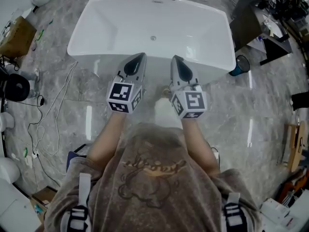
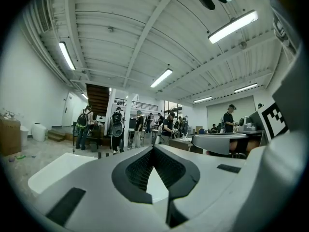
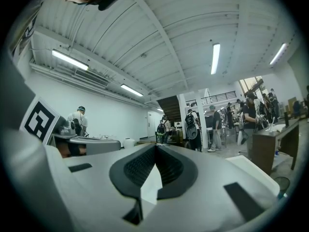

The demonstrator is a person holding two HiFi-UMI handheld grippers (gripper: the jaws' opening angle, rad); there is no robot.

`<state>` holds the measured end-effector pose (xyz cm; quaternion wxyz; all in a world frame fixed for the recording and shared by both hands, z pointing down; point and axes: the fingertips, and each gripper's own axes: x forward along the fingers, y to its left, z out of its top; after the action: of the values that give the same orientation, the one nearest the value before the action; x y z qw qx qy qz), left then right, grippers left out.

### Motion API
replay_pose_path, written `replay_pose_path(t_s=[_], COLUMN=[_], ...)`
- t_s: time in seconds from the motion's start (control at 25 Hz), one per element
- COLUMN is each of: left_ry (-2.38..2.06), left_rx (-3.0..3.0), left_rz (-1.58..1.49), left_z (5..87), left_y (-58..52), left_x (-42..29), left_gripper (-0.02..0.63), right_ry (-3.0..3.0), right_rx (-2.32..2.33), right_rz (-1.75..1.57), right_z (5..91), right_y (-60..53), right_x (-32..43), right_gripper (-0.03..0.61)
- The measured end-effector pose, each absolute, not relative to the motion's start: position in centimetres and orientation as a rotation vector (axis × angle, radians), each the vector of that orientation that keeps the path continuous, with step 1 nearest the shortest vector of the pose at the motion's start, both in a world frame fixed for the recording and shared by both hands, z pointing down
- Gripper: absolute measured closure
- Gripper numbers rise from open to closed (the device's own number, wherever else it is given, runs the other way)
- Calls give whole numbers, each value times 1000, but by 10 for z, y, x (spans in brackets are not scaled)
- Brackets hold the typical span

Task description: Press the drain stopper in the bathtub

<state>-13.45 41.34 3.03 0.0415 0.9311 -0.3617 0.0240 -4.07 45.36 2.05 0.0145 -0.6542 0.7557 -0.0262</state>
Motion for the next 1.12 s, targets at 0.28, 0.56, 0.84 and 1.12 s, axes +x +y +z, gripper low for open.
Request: replay_pose_path(t_s=[0.28,0.56,0.84,1.12], left_ry=[-1133,-1128,-1139,-1153], left_rx=[2851,2839,2836,2828], left_rz=[44,55,65,58], left_z=[31,35,33,28], left_y=[365,307,245,188], left_x=[-127,-101,-65,-19], left_gripper=[612,612,612,612], right_ry=[2374,2380,2377,2397], right_rx=[-2027,-2011,-1995,-1965], right_rz=[-78,-107,-133,-151], right_z=[30,35,35,32], right_y=[404,344,280,221], right_x=[-33,-12,24,66], right_gripper=[580,580,578,580])
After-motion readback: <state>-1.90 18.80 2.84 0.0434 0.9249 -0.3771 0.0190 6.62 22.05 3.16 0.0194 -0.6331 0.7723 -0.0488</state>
